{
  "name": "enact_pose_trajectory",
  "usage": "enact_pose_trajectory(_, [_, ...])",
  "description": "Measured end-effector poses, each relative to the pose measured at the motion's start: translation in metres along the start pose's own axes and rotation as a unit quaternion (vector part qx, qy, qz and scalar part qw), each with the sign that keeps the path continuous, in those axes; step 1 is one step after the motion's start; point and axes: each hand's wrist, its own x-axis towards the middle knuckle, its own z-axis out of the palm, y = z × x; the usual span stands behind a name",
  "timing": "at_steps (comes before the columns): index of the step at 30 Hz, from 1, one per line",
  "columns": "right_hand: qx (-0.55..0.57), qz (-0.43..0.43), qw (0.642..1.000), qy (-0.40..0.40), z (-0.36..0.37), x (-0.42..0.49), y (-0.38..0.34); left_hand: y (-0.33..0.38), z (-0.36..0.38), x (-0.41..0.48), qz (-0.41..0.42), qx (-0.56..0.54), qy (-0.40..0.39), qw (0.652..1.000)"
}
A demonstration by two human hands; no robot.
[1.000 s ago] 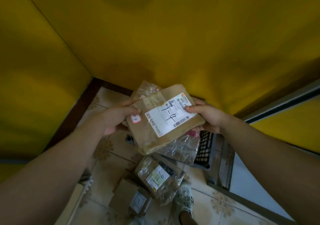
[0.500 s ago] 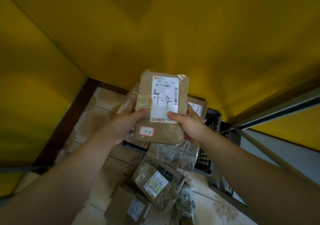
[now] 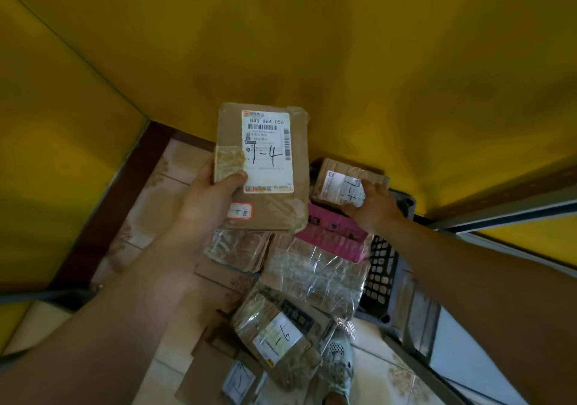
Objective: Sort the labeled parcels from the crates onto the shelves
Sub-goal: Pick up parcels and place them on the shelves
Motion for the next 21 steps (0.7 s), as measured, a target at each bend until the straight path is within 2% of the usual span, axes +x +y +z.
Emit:
enact_pose_trajectory(9, [-0.022,0.063,0.998,0.005,0.016,0.042,0.01,0.002,0.006,0.009,0.03,-0.002,-0.001,1.0])
enact_pose_trajectory(15, [0.12,0.173,0.978,0.018,0.025,0.064,0.016,-0.005,0.003,0.016,0.021,-0.024,0.004,0.999])
enact_pose_trajectory(21, [0.214,0.222,0.949,0.063,0.029,0.071,0.022,-0.01,-0.001,0.019,0.017,-0.013,0.019,1.0])
